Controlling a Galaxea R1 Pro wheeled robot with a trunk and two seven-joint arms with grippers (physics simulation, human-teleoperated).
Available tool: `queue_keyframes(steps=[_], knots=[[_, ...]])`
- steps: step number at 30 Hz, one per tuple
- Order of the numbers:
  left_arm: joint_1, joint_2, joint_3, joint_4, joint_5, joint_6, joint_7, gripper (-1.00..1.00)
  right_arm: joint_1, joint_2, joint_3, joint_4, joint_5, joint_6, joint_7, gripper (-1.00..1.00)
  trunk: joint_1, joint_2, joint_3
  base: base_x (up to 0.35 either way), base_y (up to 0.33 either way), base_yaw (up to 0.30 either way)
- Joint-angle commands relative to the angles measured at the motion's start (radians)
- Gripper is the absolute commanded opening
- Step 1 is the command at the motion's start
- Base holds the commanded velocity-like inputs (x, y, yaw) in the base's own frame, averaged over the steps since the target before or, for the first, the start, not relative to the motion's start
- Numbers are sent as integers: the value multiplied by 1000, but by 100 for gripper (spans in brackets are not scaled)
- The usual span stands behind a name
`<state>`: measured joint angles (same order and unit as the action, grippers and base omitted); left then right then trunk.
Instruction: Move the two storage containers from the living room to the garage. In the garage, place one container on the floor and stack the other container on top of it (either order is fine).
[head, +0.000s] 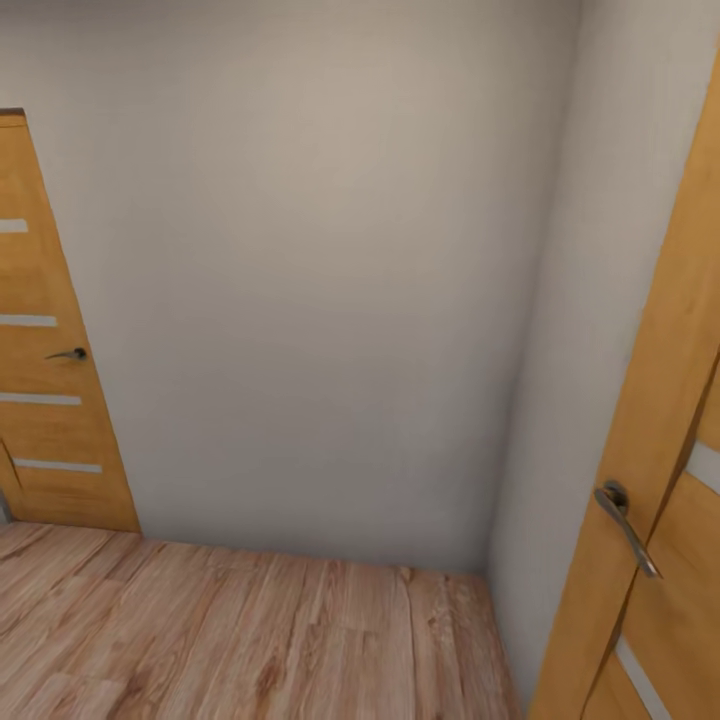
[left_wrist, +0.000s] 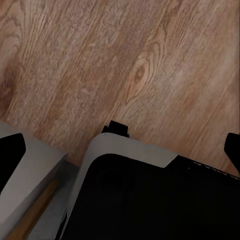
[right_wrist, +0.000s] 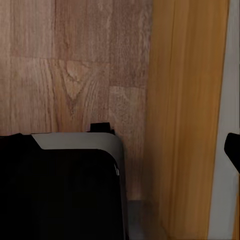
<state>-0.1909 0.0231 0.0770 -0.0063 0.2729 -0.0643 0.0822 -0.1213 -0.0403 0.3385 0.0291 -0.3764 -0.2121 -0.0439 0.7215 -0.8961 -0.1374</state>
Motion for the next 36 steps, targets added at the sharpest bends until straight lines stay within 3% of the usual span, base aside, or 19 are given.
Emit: queue_keyframes(steps=[1, 26, 36], knots=[[-1, 0, 7, 1, 0, -3, 1, 100, -1, 0, 8, 3, -7, -5, -1, 100, 1, -1, -1, 319, 0, 0], [-1, 0, 7, 1, -1, -3, 1, 100, -1, 1, 5, 3, -7, -8, -2, 100, 1, -1, -1, 319, 0, 1], [-1, 0, 7, 1, -1, -3, 1, 100, -1, 0, 6, 3, -7, -8, -2, 100, 1, -1, -1, 319, 0, 207]])
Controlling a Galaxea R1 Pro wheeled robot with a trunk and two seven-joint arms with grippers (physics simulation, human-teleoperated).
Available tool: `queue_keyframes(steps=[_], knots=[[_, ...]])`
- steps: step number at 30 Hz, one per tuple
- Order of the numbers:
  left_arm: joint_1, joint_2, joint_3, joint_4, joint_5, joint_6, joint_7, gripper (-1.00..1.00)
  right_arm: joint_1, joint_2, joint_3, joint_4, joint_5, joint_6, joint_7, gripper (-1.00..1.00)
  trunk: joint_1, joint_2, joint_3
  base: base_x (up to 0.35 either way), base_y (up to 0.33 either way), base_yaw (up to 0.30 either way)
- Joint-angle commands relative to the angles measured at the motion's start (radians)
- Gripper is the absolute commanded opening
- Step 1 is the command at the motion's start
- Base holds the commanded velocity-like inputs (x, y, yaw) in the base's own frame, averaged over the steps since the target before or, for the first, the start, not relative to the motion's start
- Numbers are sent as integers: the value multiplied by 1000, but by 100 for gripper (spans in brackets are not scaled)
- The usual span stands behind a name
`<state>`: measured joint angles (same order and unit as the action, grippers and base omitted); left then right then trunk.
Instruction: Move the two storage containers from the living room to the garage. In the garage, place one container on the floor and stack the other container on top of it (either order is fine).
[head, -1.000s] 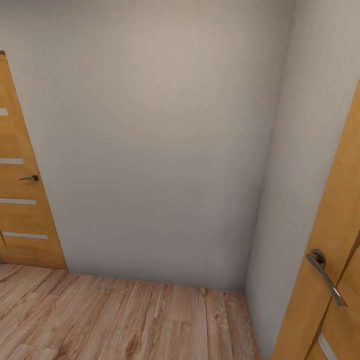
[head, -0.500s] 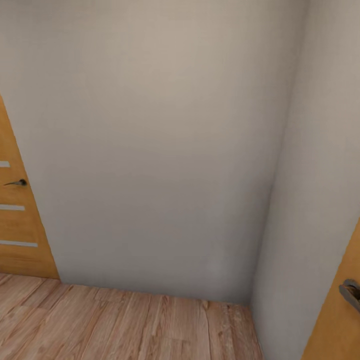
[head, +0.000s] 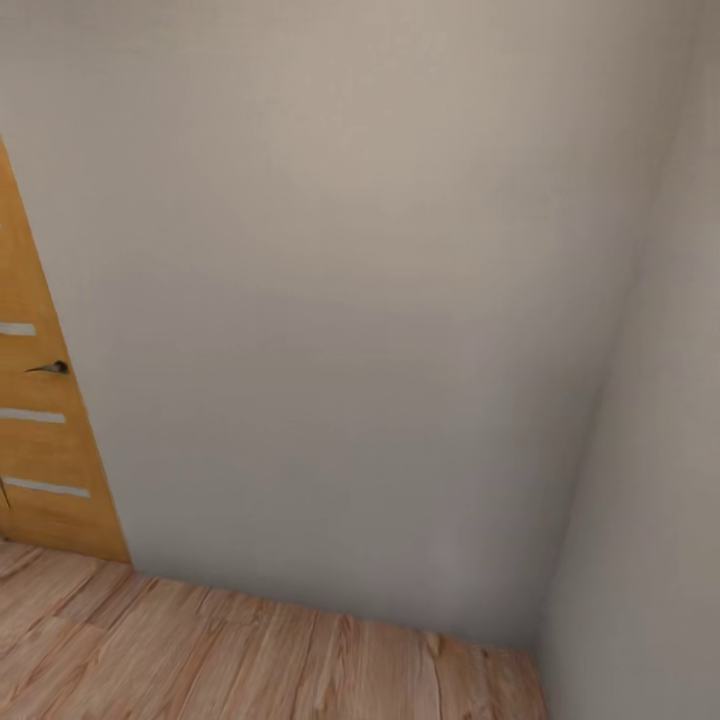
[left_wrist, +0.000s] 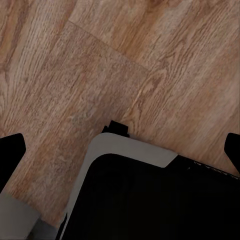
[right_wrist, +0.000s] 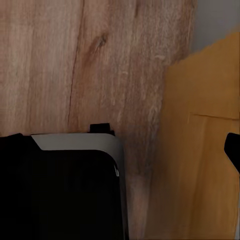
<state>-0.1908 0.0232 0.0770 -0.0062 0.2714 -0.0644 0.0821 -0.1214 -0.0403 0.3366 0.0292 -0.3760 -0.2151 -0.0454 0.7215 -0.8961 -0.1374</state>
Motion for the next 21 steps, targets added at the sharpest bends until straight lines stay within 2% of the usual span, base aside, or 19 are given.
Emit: queue_keyframes(steps=[1, 18, 21], knots=[[-1, 0, 7, 1, 0, -3, 1, 100, -1, 0, 9, 3, -7, -5, -1, 100, 1, -1, -1, 319, 0, 264], [-1, 0, 7, 0, 0, -5, 1, 100, -1, 2, 7, 3, -9, 0, -1, 100, 1, -1, -1, 319, 0, 269], [-1, 0, 7, 0, 0, -5, 1, 100, -1, 2, 7, 3, -9, 2, -1, 100, 1, -1, -1, 203, 0, 270]])
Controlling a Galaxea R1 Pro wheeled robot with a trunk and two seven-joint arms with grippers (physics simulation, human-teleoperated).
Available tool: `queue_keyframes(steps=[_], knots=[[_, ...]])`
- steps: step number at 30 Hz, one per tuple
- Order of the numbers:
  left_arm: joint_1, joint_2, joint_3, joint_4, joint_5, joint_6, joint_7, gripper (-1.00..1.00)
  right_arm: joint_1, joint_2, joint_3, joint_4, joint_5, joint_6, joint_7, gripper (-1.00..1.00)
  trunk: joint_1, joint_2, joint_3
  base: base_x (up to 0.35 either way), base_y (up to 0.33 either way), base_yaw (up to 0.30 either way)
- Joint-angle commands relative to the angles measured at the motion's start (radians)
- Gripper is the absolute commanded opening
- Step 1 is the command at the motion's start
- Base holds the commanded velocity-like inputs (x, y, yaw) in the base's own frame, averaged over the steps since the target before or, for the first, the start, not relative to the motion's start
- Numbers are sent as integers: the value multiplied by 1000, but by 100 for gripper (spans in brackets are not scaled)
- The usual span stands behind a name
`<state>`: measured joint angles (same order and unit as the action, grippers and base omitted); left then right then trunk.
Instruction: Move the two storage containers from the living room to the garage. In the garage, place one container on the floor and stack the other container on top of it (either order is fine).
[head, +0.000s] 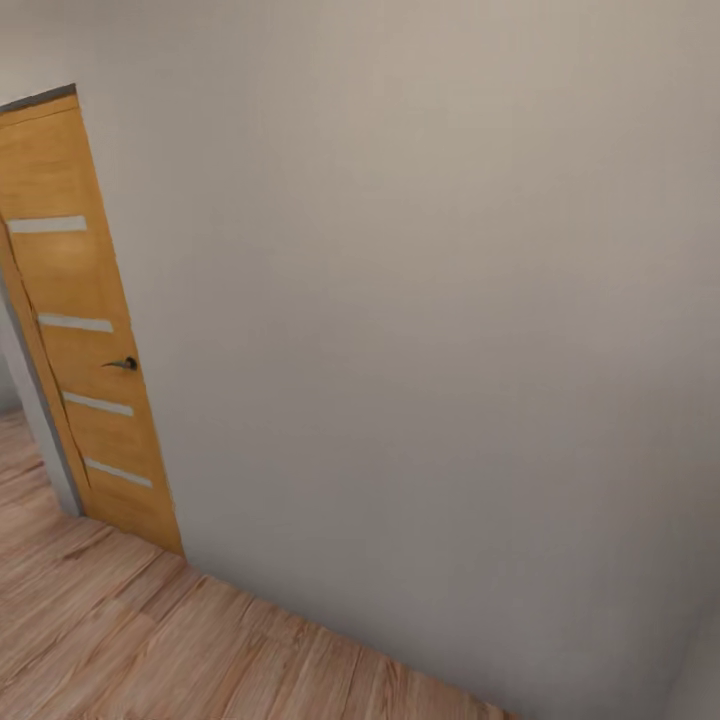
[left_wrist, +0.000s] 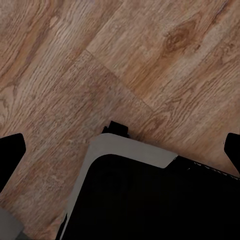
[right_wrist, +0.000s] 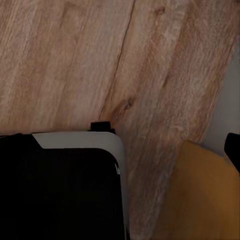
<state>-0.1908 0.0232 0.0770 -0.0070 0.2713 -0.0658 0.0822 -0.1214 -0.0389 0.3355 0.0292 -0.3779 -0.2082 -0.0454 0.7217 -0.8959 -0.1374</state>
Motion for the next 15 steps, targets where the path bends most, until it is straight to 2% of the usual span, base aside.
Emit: queue_keyframes(steps=[1, 5, 15], knots=[[-1, 0, 7, 1, 0, -3, 1, 100, -1, 0, 9, 3, -7, -5, -1, 100, 0, -1, -1, 73, 0, 270], [-1, 0, 8, 1, 1, -3, 1, 100, -1, 15, 12, 3, -6, -4, -1, 100, 0, -1, -1, 28, 0, 270], [-1, 0, 7, 1, 0, -4, 1, 100, -1, 17, 11, 3, -6, -5, -1, 100, 0, -1, 2, 1, 0, 269]])
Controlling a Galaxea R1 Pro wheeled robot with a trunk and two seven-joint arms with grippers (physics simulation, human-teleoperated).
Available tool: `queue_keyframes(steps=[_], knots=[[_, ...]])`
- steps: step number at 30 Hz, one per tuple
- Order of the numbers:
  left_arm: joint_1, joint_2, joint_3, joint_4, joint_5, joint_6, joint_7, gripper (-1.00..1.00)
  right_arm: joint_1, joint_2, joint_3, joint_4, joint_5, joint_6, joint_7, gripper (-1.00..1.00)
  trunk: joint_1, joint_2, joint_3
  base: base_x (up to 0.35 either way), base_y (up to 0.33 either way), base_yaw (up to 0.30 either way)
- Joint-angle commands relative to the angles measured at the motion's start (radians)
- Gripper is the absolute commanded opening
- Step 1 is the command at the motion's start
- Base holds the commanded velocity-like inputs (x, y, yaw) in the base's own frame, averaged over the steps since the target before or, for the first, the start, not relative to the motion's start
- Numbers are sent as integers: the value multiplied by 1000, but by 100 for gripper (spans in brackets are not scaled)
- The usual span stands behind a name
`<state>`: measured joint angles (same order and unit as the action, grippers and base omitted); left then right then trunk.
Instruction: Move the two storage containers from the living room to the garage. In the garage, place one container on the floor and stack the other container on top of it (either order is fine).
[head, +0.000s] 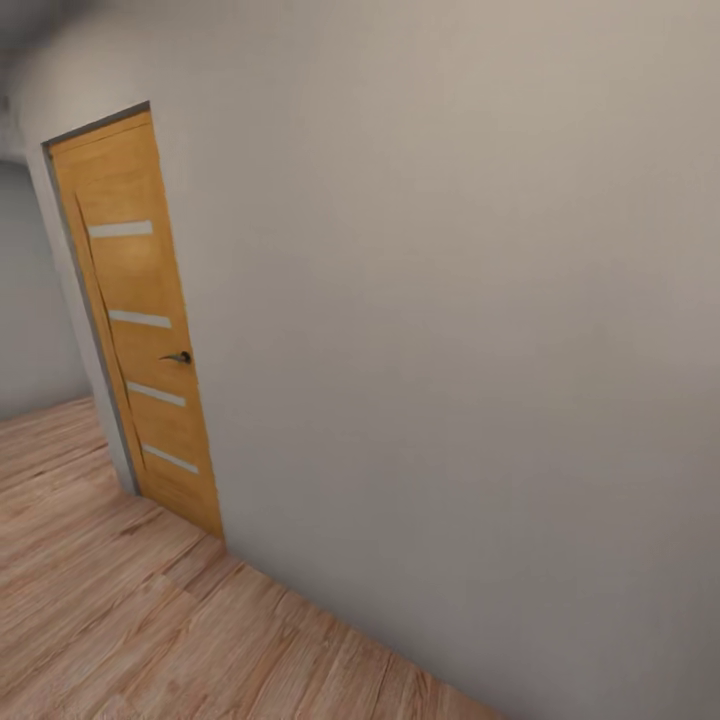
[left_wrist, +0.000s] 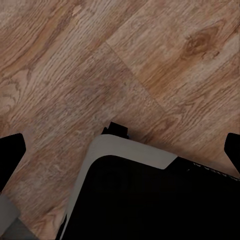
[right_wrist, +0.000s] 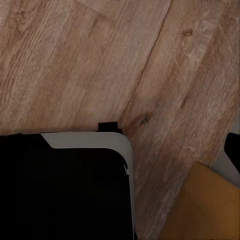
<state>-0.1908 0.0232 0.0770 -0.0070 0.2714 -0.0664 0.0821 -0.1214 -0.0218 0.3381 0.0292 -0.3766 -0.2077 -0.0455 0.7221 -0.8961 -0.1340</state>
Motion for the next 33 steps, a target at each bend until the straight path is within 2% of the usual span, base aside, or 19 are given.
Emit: queue_keyframes(steps=[1, 15, 33], knots=[[-1, 0, 7, 1, 0, -3, 1, 100, -1, 0, 9, 3, -7, -5, -1, 100, 0, -1, -1, 0, 0, 269], [-1, -1, 4, -2, -11, -10, 1, 100, -1, 0, 13, 3, -8, -1, 1, 100, 0, -1, 6, 0, 0, 269], [-1, -2, 5, -2, -4, -18, 1, 100, -1, -2, 6, 3, -10, -4, 2, 100, 0, -1, 15, 0, 0, 269]])
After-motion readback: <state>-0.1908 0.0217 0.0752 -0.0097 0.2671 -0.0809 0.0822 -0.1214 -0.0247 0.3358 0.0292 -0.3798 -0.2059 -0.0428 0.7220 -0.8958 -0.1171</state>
